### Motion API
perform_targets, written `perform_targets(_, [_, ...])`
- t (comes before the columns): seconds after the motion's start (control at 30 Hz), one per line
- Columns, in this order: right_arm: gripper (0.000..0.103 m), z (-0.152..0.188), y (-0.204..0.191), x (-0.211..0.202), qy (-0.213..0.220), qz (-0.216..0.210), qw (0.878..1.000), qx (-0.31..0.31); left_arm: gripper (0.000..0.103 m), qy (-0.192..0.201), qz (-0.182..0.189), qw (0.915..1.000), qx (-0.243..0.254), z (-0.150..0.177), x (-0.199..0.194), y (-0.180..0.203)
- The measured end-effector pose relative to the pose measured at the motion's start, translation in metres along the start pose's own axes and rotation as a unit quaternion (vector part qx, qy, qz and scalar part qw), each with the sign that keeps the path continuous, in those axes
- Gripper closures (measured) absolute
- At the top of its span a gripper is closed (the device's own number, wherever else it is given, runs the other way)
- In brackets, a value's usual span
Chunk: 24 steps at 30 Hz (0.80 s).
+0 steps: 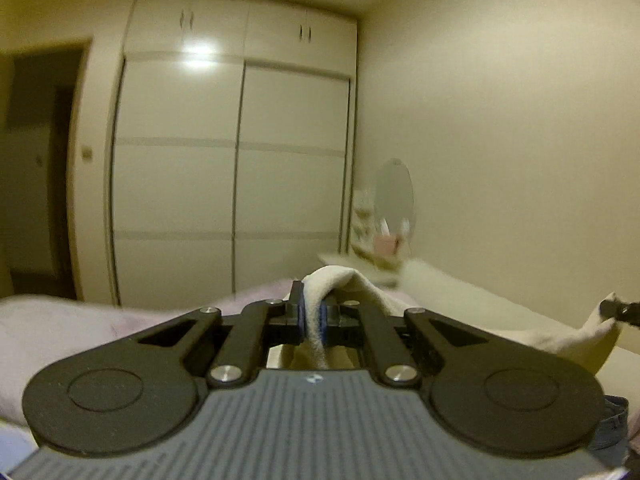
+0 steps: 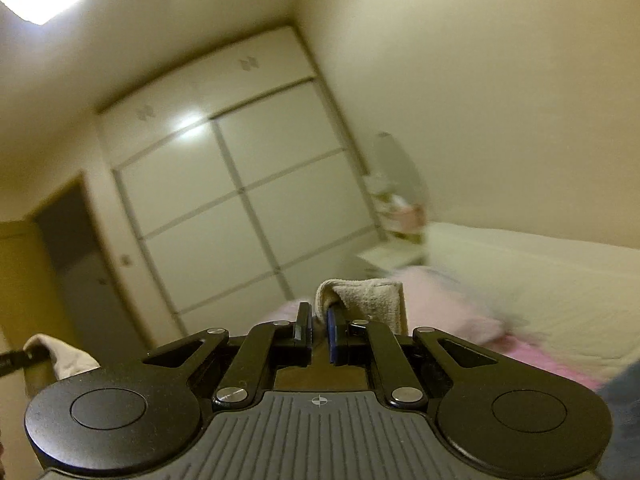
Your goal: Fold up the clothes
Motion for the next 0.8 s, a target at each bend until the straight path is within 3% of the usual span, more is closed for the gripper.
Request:
perform_targets(0.07, [0.097, 0.006, -0.03, 0.006, -0.009, -0.035, 0.999, -0.005, 0.098, 0.007, -0.004, 0.9999, 0.013, -0.016, -0.025, -0.015])
perform_targets(0.13, [0.096, 0.02, -0.074, -0.005, -0.047, -0.074, 0.996, -0.022, 0.097, -0.01, -0.001, 0.9998, 0.016, -0.016, -0.04, -0.028])
perform_targets(0.17, [0.096, 0.036, -0.092, -0.002, -0.082, -0.091, 0.992, -0.037, 0.097, -0.035, -0.001, 0.9992, 0.019, -0.007, -0.043, -0.033])
perform_targets(0.23, [0.096, 0.085, -0.12, 0.008, -0.175, -0.096, 0.977, -0.076, 0.091, -0.121, -0.009, 0.9921, 0.032, 0.029, -0.04, -0.043])
perform_targets(0.27, [0.094, 0.111, -0.129, 0.011, -0.218, -0.084, 0.968, -0.095, 0.088, -0.169, -0.019, 0.9848, 0.035, 0.052, -0.038, -0.05])
perform_targets(0.33, [0.067, 0.164, -0.14, 0.013, -0.292, -0.034, 0.946, -0.135, 0.085, -0.27, -0.056, 0.9607, 0.028, 0.112, -0.035, -0.066])
perform_targets(0.37, [0.042, 0.187, -0.146, 0.01, -0.321, -0.016, 0.935, -0.154, 0.085, -0.298, -0.07, 0.9519, 0.013, 0.138, -0.046, -0.073])
perform_targets(0.4, [0.037, 0.204, -0.154, 0.0, -0.333, -0.015, 0.927, -0.172, 0.085, -0.325, -0.083, 0.942, -0.002, 0.163, -0.058, -0.08])
perform_targets(0.57, [0.037, 0.272, -0.185, -0.052, -0.4, -0.044, 0.886, -0.229, 0.085, -0.448, -0.147, 0.8789, -0.071, 0.285, -0.123, -0.113])
perform_targets(0.67, [0.037, 0.302, -0.203, -0.07, -0.432, -0.08, 0.864, -0.244, 0.085, -0.461, -0.173, 0.8662, -0.085, 0.306, -0.165, -0.122])
perform_targets(0.8, [0.037, 0.317, -0.226, -0.089, -0.447, -0.126, 0.839, -0.283, 0.08, -0.439, -0.206, 0.87, -0.088, 0.294, -0.198, -0.121])
Point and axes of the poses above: each gripper's, at about its wrist camera, not at the fingertips, and x roughly the way its jaws point, y to its right, z to its underside, the point moved 6 cm from there along x, roughly the way its jaws point, and after that the axes turned 4 degrees about -x, right-handed, at the moved point
